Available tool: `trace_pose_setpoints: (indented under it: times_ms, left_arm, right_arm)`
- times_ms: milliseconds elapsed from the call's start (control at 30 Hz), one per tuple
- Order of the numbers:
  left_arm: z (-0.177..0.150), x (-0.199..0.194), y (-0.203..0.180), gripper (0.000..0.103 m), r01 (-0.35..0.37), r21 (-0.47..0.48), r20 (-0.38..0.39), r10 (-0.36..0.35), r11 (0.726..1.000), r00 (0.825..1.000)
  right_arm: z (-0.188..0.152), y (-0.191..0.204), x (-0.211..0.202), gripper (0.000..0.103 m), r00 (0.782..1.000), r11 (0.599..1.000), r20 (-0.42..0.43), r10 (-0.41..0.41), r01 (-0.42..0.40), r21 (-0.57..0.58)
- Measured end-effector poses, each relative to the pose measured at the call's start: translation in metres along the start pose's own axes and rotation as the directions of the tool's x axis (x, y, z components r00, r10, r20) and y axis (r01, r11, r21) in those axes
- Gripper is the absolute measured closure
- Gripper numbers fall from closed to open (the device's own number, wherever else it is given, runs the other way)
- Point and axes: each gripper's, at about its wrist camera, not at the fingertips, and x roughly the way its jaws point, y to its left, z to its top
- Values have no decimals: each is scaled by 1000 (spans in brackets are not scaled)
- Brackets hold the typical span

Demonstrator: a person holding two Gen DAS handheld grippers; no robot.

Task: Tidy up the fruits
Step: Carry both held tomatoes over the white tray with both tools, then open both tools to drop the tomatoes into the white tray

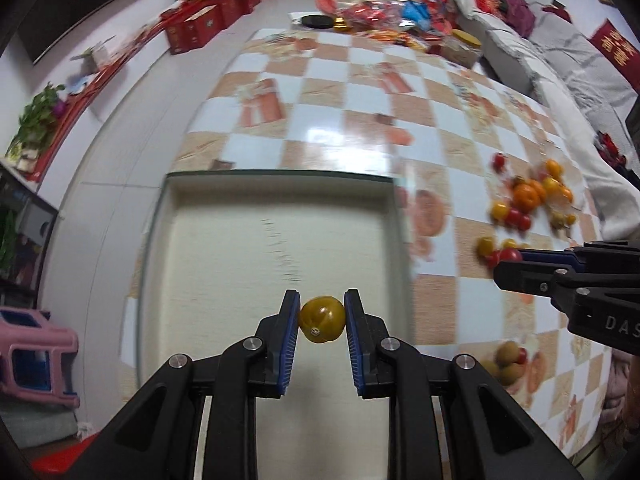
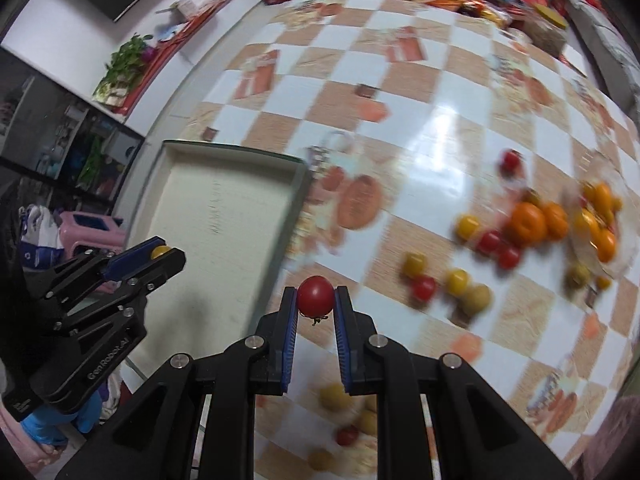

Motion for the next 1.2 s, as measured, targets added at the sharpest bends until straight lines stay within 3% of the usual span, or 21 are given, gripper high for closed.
trace_pose_setpoints:
  times_ms: [233, 567, 600, 633, 667, 733, 867, 1000, 1200]
  left_arm:
    - [12, 42, 52, 79, -102, -48, -48, 100, 994, 994]
    - [2, 63, 58, 77, -136, -18, -79, 135, 990, 988]
    - [2, 63, 58, 71, -135, -14, -80, 134, 991, 988]
    - [1, 63, 58, 39, -133, -16, -87, 131, 991, 987]
    - [0, 62, 59, 13, -147, -21, -80, 144, 989, 986]
    - [-2, 54, 60, 12, -161, -27, -31, 160, 987, 987]
    - [-4, 50, 60, 12, -153, -18, -49, 152, 988, 987]
    - [-6, 40, 54, 12, -146, 0, -40, 146, 989, 989]
    - [-6, 19, 21, 12, -110, 67, -12, 111, 992, 994]
  right_arm:
    - [37, 45, 59, 83, 998, 999, -56, 23, -25, -41]
    - [49, 70, 108, 81, 990, 991, -125, -68, 53, -124]
    - [48, 72, 111, 80, 988, 989, -135, -72, 54, -136]
    - [48, 74, 111, 74, 988, 988, -134, -71, 52, -143]
    - [48, 76, 111, 55, 989, 988, -131, -71, 51, -149]
    - [50, 81, 109, 35, 991, 987, -120, -66, 47, -153]
    - [57, 79, 96, 23, 996, 990, -78, -50, 40, -133]
    - [61, 62, 64, 19, 1000, 997, 13, -16, 17, -75]
    - [36, 16, 25, 19, 996, 997, 57, -72, 72, 14]
